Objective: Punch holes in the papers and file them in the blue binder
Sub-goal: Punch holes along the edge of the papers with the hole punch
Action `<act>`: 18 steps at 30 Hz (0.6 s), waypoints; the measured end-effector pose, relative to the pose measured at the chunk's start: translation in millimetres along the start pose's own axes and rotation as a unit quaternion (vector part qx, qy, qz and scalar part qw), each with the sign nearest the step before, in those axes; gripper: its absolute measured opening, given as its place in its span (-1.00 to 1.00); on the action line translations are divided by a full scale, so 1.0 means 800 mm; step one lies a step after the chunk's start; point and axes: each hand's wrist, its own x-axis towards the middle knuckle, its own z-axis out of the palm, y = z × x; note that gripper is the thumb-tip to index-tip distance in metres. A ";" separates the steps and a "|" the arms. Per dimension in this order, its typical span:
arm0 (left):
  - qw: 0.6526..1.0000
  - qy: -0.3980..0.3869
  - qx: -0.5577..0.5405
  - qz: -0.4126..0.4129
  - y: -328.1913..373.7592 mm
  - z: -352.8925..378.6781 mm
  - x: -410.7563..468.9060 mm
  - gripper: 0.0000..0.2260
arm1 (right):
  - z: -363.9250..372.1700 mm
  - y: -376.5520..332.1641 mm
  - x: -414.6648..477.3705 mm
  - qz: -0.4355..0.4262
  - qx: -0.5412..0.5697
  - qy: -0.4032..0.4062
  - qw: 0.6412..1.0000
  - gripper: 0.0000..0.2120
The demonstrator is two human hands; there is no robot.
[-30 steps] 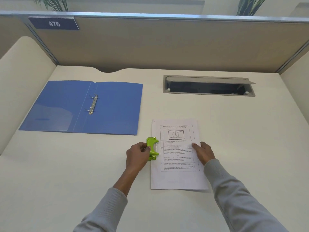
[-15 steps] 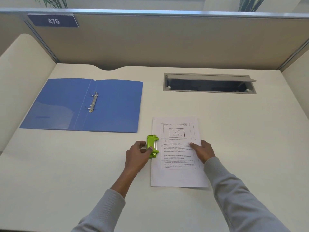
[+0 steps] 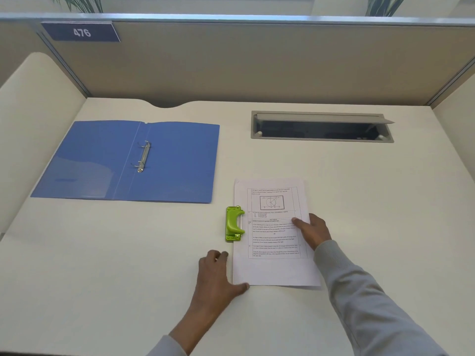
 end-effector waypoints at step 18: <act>0.994 0.035 0.088 0.061 0.009 0.013 -0.012 -0.45 | -0.002 -0.005 -0.009 -0.003 -0.040 -0.003 0.999 -0.64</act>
